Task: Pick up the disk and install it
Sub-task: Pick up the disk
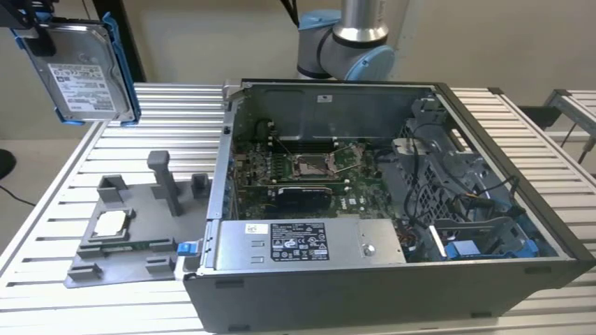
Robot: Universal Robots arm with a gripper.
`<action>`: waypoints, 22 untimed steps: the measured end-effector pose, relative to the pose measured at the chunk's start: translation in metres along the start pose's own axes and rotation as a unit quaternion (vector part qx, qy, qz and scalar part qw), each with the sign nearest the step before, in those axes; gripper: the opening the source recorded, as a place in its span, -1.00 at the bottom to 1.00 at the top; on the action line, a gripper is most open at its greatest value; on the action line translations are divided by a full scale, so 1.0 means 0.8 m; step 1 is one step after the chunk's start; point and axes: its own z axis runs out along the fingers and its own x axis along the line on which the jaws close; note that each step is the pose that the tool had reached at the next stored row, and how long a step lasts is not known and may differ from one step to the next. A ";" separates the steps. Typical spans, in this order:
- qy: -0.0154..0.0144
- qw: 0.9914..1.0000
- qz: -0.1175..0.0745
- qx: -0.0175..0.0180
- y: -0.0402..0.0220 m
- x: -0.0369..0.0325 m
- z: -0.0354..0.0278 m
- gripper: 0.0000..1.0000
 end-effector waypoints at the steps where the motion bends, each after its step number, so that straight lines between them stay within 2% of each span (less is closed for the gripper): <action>1: 0.000 1.000 0.000 0.000 0.0000 0.0000 -0.0009 -1.00; 9: 0.000 1.000 0.000 0.000 0.0001 -0.0003 -0.0132 -1.00; 18: 0.000 1.000 0.000 0.000 0.0004 -0.0010 -0.0418 -1.00; 22: 0.000 1.000 0.000 0.000 0.0007 -0.0012 -0.0519 -1.00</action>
